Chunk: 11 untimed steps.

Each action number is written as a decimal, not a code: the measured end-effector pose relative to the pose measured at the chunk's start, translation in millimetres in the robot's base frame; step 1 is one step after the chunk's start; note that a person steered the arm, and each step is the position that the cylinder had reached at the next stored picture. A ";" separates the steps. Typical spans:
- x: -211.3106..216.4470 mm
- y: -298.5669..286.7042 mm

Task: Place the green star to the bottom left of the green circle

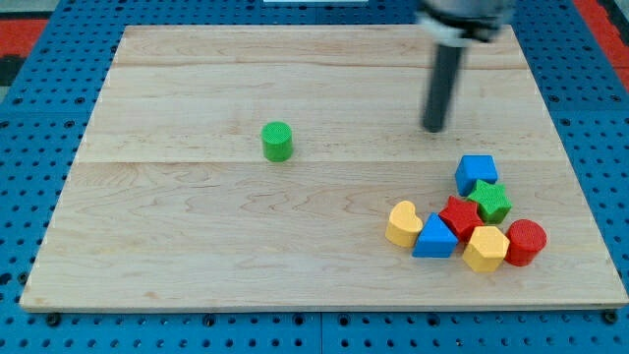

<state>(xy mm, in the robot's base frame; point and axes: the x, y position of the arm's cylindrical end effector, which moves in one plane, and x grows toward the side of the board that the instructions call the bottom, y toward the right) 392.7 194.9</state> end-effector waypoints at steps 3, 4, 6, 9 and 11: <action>118.7 17.3; 113.5 -70.4; 96.4 -141.0; 78.8 -222.8; 57.4 -203.6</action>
